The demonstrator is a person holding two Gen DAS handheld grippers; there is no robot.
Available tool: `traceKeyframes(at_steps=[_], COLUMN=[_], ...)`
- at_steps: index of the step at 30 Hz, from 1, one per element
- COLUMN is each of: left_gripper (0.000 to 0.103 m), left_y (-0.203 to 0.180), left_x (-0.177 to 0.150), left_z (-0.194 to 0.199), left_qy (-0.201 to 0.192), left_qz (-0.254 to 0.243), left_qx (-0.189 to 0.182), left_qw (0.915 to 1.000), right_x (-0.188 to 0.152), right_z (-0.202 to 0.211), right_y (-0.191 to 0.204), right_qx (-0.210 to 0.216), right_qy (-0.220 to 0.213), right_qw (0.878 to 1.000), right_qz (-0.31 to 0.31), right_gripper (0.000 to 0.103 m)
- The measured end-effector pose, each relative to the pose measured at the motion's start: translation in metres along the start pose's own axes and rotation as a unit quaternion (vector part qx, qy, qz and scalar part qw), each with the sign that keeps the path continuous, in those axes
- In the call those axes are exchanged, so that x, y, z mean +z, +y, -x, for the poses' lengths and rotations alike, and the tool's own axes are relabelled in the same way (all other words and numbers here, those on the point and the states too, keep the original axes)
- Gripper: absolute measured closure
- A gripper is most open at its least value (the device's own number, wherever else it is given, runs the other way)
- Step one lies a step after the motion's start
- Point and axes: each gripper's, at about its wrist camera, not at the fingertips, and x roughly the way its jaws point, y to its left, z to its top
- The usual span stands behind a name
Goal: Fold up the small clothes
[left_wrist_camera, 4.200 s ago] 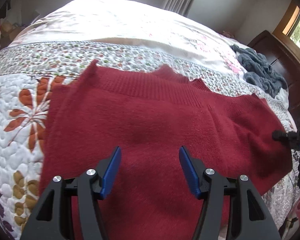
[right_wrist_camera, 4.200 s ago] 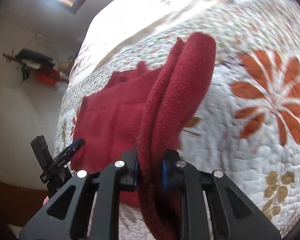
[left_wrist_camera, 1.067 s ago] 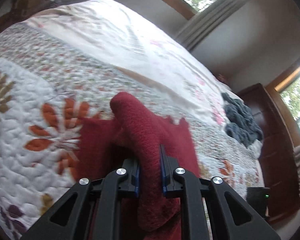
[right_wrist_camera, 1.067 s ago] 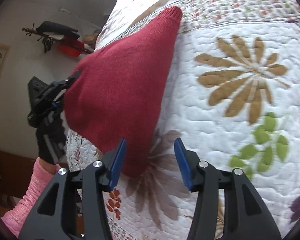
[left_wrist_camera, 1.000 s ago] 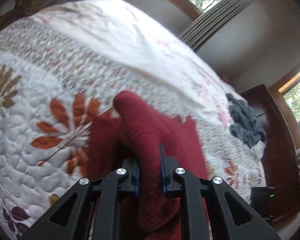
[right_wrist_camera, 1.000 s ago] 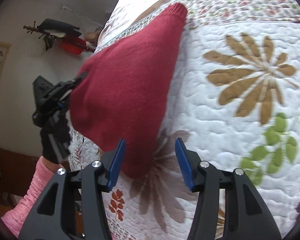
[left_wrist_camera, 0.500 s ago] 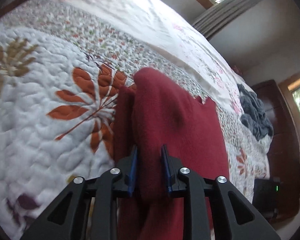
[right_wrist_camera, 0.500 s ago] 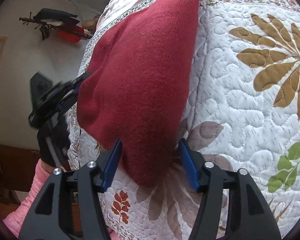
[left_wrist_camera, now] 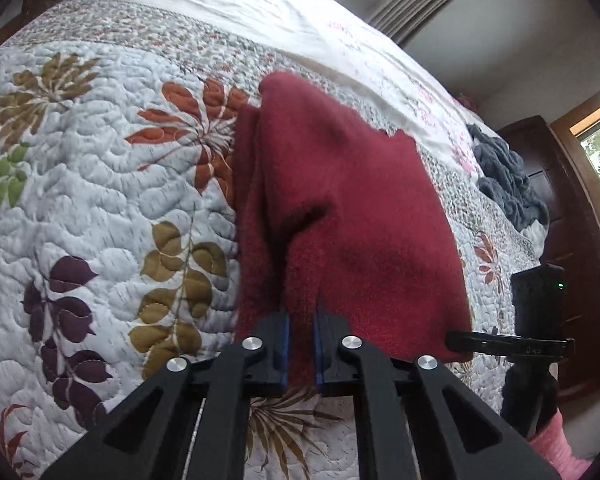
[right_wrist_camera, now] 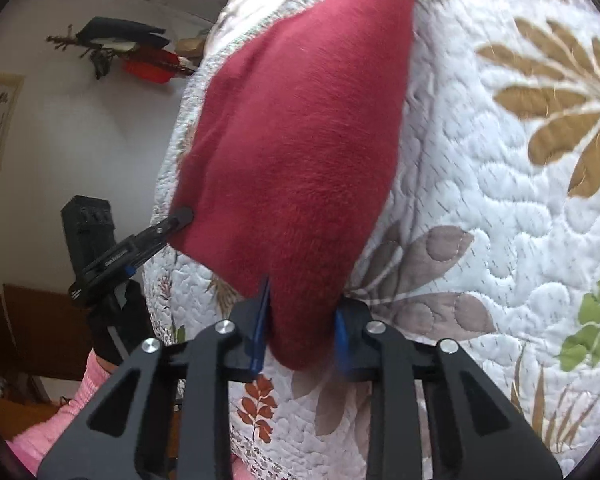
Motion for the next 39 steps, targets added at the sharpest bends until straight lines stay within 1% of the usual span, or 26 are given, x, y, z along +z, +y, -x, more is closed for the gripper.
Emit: traceKeyframes(at_steps=[3,5,7,9,13,14,16,17,18,19,20,21,22,24,27,29,31,32,33,34,35,36,37,38,39], left_gripper=[0.095,0.095,0.095,0.095,0.094,0.091,0.089,0.086,0.080,0.075,0.063,0.056,0.056,0.055,0.055,0.055,0.055,0.057,0.058,0.063,0.083,0.089,0.092,0.094,0.094], left_y=[0.010,0.020,0.028,0.030,0.027,0.026,0.023,0.021,0.017,0.016,0.012,0.010,0.006,0.001,-0.003,-0.005,-0.001,0.003,0.006,0.008,0.011,0.013,0.012,0.005,-0.005], left_x=[-0.006,-0.011,-0.015,-0.017,-0.017,-0.016,-0.013,-0.010,-0.006,-0.003,0.004,0.010,0.022,0.045,0.086,0.112,0.129,0.138,0.143,0.144,0.146,0.147,0.149,0.150,0.149], left_z=[0.002,-0.002,-0.008,-0.013,-0.017,-0.017,-0.014,-0.011,-0.005,0.000,0.009,0.015,0.022,0.020,-0.001,-0.020,-0.041,-0.055,-0.066,-0.072,-0.079,-0.082,-0.082,-0.077,-0.070], left_qy=[0.002,0.006,0.012,0.012,0.015,0.019,0.025,0.027,0.028,0.024,0.012,0.000,-0.020,-0.031,-0.037,-0.039,-0.032,-0.020,-0.011,-0.006,-0.001,0.001,-0.006,-0.020,-0.039], left_qz=[0.012,0.018,0.025,0.022,0.009,0.008,0.002,0.001,-0.001,-0.003,-0.011,-0.019,-0.027,-0.032,-0.025,-0.021,-0.010,-0.004,0.001,0.004,0.014,0.026,0.033,0.026,0.009], left_qx=[-0.006,-0.008,-0.011,-0.010,0.000,-0.001,0.001,-0.001,-0.003,0.000,0.008,0.012,0.016,0.024,0.031,0.047,0.064,0.082,0.087,0.085,0.075,0.059,0.055,0.056,0.057], left_qw=[0.9999,0.9998,0.9996,0.9996,0.9998,0.9998,0.9997,0.9996,0.9996,0.9997,0.9998,0.9998,0.9993,0.9987,0.9985,0.9979,0.9974,0.9964,0.9962,0.9964,0.9970,0.9979,0.9979,0.9979,0.9976], right_x=[-0.003,-0.005,-0.006,-0.008,-0.006,-0.004,0.001,0.004,0.005,0.007,0.009,0.012,0.018,0.028,0.043,0.047,0.049,0.050,0.051,0.052,0.052,0.052,0.052,0.051,0.051], right_z=[-0.002,-0.012,-0.020,-0.023,-0.024,-0.025,-0.025,-0.021,-0.018,-0.009,-0.002,0.003,0.009,0.014,0.012,0.008,0.004,0.002,0.002,0.001,0.000,0.000,-0.001,-0.002,-0.001], right_y=[-0.002,-0.008,-0.015,-0.022,-0.024,-0.023,-0.021,-0.017,-0.012,-0.003,0.003,0.007,0.011,0.010,0.004,0.000,-0.006,-0.009,-0.014,-0.017,-0.021,-0.022,-0.024,-0.025,-0.026], right_qx=[-0.012,-0.025,-0.026,-0.024,-0.028,-0.030,-0.031,-0.038,-0.048,-0.069,-0.087,-0.098,-0.108,-0.115,-0.109,-0.113,-0.111,-0.106,-0.100,-0.093,-0.088,-0.086,-0.086,-0.084,-0.083], right_qy=[0.003,0.015,0.021,0.021,0.024,0.028,0.041,0.041,0.038,0.025,0.012,0.003,-0.011,-0.021,-0.027,-0.028,-0.027,-0.027,-0.026,-0.026,-0.027,-0.027,-0.027,-0.027,-0.028], right_qw=[1.000,1.000,0.999,0.999,0.999,0.999,0.999,0.998,0.998,0.997,0.996,0.994,0.993,0.992,0.993,0.993,0.993,0.994,0.995,0.995,0.996,0.996,0.996,0.996,0.996], right_qz=[0.005,0.003,-0.006,-0.013,-0.012,-0.012,-0.016,-0.011,-0.002,0.019,0.035,0.043,0.049,0.044,0.028,0.024,0.017,0.011,0.007,0.001,0.000,0.000,0.000,0.000,0.001], right_gripper=[0.080,0.080,0.080,0.080,0.078,0.076,0.072,0.065,0.054,0.051,0.045,0.035,0.033,0.033,0.035,0.035,0.035,0.035,0.035,0.035,0.035,0.035,0.035,0.035,0.034])
